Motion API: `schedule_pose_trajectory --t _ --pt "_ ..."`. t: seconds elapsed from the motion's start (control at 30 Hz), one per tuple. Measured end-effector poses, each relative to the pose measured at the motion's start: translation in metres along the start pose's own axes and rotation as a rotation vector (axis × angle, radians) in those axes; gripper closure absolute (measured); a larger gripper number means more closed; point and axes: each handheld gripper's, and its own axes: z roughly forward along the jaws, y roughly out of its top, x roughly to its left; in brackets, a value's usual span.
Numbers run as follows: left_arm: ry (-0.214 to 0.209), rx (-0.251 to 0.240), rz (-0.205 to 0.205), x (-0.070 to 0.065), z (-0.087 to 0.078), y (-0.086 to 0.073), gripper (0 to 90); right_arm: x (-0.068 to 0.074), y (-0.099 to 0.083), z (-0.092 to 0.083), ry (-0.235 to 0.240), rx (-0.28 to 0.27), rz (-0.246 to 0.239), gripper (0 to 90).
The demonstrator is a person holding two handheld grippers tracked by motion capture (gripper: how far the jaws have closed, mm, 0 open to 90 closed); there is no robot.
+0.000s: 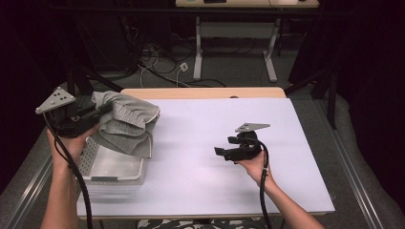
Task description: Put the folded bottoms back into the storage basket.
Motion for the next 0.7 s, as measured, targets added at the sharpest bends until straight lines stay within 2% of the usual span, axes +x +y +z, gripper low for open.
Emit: schedule_pose_trajectory --t 0.33,0.53,0.7 --pt "0.049 -0.006 -0.001 0.011 -0.017 0.004 81.0 -0.01 -0.01 -0.013 -0.031 0.008 0.009 23.5" --pt "0.06 0.026 0.0 0.013 -0.014 -0.001 81.0 -0.014 -0.015 -0.016 -0.042 0.016 0.016 23.6" --pt "0.049 0.036 -0.019 0.016 -0.011 -0.008 80.9 -0.016 -0.016 -0.019 -0.046 0.022 0.017 23.6"
